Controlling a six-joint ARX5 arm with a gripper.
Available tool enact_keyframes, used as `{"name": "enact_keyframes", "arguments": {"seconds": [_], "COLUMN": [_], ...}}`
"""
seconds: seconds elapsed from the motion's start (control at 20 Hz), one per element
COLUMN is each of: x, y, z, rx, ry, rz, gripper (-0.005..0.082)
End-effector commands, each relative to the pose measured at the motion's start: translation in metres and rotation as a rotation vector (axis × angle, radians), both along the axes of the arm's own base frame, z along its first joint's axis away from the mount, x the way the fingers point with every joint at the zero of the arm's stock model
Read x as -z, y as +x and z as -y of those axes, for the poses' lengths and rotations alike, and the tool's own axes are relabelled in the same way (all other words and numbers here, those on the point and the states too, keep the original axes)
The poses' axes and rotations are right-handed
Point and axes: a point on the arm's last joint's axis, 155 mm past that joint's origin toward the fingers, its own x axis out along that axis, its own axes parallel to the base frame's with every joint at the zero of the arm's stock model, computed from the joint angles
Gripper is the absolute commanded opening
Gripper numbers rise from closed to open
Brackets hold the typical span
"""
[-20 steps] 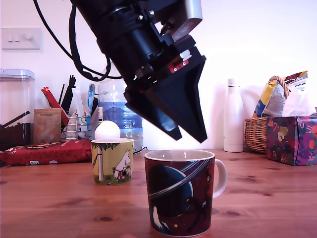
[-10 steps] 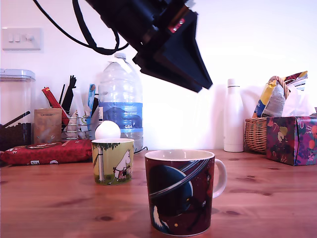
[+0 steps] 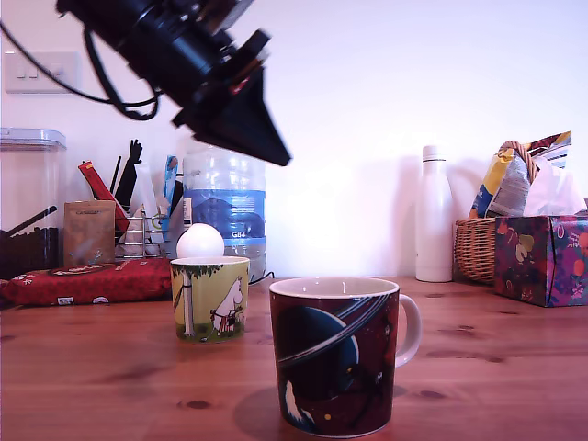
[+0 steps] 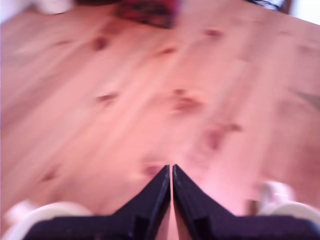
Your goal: Pick up the coffee capsules from the table one by one and drop them inside the nearest coffee cup
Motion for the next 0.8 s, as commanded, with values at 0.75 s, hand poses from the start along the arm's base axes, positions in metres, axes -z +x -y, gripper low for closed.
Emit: {"name": "enact_keyframes", "arguments": {"seconds": [0.75], "x": [0.016], "y": [-0.024], "z": [-0.207], "rx": [-0.603], "ry": [-0.129], "rz": [0.058], "gripper": [-0.0024]}}
